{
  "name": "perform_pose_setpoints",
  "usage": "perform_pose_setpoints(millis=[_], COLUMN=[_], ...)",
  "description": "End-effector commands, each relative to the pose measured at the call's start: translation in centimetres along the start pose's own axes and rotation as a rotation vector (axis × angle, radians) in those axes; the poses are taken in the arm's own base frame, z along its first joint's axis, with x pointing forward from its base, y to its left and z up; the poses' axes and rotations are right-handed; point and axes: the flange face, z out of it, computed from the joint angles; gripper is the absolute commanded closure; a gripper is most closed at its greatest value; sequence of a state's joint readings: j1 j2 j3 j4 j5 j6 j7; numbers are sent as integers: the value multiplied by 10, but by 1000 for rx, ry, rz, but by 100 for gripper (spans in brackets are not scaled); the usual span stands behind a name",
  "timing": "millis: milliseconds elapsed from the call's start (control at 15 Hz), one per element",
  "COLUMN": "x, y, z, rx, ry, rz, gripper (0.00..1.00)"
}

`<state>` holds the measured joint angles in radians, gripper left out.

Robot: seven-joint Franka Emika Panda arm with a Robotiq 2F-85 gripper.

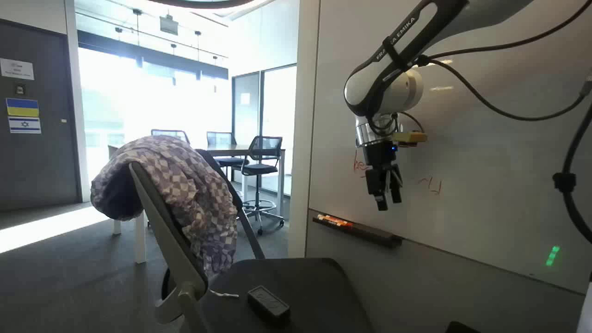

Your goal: Put the purple shirt on the seat of the chair

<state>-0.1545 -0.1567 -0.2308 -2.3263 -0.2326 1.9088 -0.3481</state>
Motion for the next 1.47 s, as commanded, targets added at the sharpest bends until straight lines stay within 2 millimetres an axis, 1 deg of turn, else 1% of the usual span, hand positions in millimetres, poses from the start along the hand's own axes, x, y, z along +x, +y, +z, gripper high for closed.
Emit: perform_pose_setpoints(millis=[0, 600, 667, 800, 867, 933, 1000, 1067, 1200, 1400], x=[0, 0, 5, 15, 22, 28, 38, 45, 65, 91], y=[0, 1, 1, -26, -48, -64, -88, -105, -142, -193], z=[-2, -4, -2, -10, -16, -18, -24, -29, -44, -72], rx=[0, -2, -31, 11, 28, 27, -2, -22, -121, -207], ry=[1, 5, -3, -4, 1, 0, -3, 1, 33, 103], rz=[1, 1, 23, -82, -155, -212, -267, -310, -391, -496], gripper=[0, 0, 0, 0, 0, 0, 0, 0, 0, 0])
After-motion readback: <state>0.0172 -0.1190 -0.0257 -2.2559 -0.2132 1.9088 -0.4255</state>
